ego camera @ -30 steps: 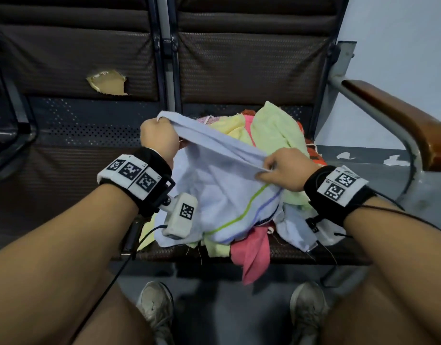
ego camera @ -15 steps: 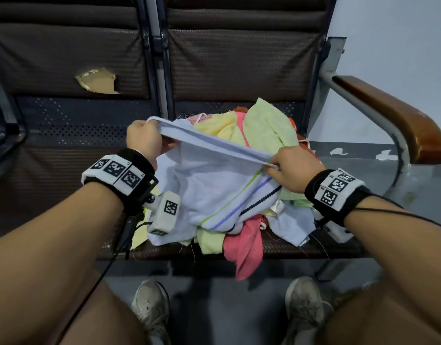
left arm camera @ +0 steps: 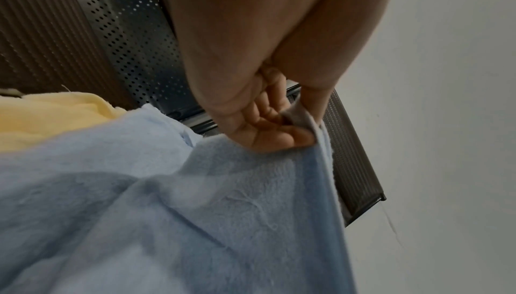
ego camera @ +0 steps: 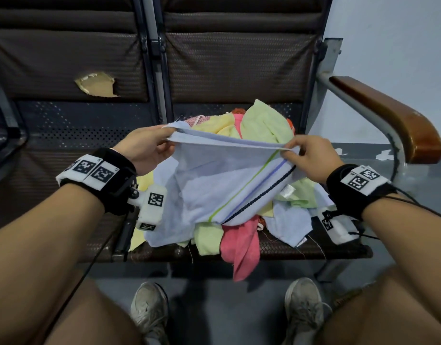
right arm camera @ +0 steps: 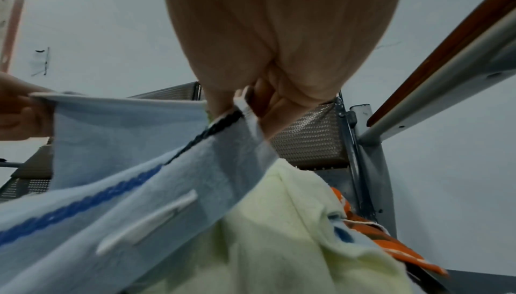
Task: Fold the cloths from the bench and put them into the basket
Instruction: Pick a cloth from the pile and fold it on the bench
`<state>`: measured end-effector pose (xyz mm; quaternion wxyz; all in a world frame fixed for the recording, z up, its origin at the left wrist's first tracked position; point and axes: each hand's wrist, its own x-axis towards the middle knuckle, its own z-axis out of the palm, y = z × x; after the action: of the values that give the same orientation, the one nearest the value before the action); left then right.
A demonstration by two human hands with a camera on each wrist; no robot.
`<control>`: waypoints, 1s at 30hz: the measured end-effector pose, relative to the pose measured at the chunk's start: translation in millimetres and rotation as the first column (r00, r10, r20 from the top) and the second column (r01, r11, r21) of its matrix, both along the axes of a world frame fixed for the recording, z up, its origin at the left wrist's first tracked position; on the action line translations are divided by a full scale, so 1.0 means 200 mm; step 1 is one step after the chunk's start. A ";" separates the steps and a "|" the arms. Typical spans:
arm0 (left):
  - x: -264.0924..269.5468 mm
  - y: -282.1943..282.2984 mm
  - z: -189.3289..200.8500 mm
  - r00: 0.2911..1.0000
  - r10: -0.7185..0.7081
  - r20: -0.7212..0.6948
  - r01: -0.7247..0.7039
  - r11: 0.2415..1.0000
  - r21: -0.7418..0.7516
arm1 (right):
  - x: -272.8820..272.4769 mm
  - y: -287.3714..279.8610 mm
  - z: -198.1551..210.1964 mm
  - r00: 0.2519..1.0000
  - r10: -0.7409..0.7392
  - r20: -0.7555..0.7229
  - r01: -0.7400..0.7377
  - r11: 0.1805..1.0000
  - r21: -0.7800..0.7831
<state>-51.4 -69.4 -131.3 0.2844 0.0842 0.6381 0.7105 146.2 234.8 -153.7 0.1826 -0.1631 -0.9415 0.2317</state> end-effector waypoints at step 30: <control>-0.02 -0.01 0.50 0.753 0.107 -0.649 -0.213 0.973 -0.086 | -0.03 0.01 0.69 0.924 -0.151 -0.350 -0.088 0.809 -0.581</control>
<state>-54.8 -70.4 -31.5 -0.0065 0.2438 0.7547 0.6090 141.2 237.1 -15.4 0.3060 -0.1792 -0.7670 0.5348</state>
